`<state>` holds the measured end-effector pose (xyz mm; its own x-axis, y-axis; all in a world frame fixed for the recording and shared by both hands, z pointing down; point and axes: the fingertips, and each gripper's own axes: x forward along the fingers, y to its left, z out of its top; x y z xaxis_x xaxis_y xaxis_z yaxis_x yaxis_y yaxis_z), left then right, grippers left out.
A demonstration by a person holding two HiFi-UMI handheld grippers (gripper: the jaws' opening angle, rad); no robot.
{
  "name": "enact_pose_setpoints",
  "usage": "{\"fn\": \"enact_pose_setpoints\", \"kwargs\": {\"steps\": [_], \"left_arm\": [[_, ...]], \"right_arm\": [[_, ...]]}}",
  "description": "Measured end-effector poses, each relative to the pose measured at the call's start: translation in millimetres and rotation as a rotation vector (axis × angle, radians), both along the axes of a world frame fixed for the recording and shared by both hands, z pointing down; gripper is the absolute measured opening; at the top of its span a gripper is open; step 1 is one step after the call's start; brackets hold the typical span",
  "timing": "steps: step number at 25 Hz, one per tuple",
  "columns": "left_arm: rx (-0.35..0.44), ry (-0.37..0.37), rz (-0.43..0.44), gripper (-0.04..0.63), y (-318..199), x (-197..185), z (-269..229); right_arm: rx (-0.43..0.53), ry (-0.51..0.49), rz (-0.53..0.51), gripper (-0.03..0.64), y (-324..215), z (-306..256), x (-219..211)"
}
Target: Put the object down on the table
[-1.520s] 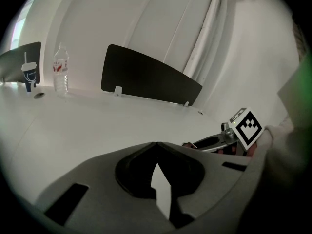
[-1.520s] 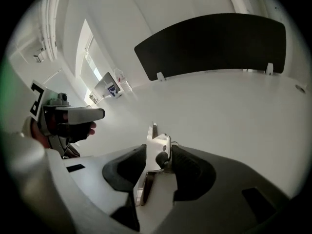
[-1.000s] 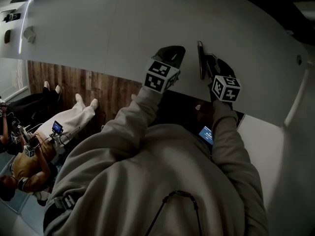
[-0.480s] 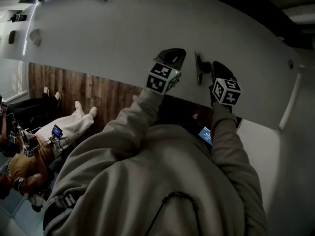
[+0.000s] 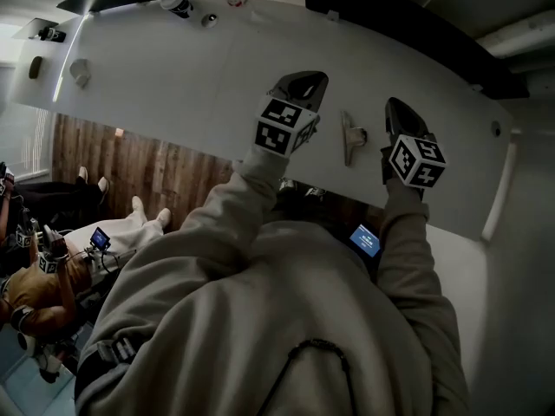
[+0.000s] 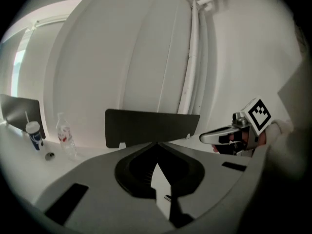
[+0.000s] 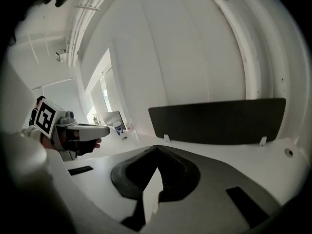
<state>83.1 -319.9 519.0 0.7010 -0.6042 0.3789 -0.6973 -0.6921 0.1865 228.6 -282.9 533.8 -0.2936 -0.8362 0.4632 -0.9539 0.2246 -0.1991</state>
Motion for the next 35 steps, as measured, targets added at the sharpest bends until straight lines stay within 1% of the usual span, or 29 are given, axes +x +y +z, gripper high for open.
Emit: {"fn": "enact_pose_setpoints", "kwargs": {"steps": [4, 10, 13, 17, 19, 23, 29, 32, 35], "left_arm": [[0.127, 0.035, 0.010, 0.005, -4.6, -5.4, -74.8], [0.270, 0.124, 0.009, 0.005, -15.7, -10.7, -175.4], [0.337, 0.145, 0.015, 0.005, -20.0, -13.9, -221.7], [0.386, 0.200, 0.036, 0.005, -21.7, -8.3, -273.4], [0.412, 0.199, 0.046, 0.005, -20.0, -5.5, -289.4], [0.398, 0.204, 0.027, 0.005, -24.3, -15.0, -305.8], [0.404, 0.181, 0.040, 0.005, -18.5, -3.8, -295.4], [0.402, 0.186, 0.041, 0.005, -21.6, -9.7, -306.4], [0.406, 0.190, 0.045, 0.005, -18.1, -7.0, -305.8]], "right_arm": [[0.147, 0.009, -0.008, 0.018, -16.9, -87.7, -7.3], [0.357, 0.055, -0.034, 0.018, -21.0, -212.2, -22.6], [0.425, 0.067, -0.047, 0.018, -18.2, -259.4, -30.8], [0.484, 0.059, -0.029, 0.018, -14.1, -310.6, -25.8], [0.508, 0.067, -0.020, 0.018, -11.7, -326.2, -22.4], [0.500, 0.073, -0.013, 0.018, -13.9, -340.3, -25.5], [0.511, 0.080, -0.005, 0.017, -10.6, -330.5, -18.0], [0.505, 0.080, -0.007, 0.017, -14.2, -340.7, -25.4], [0.506, 0.082, -0.007, 0.017, -11.2, -339.4, -23.0]]}}
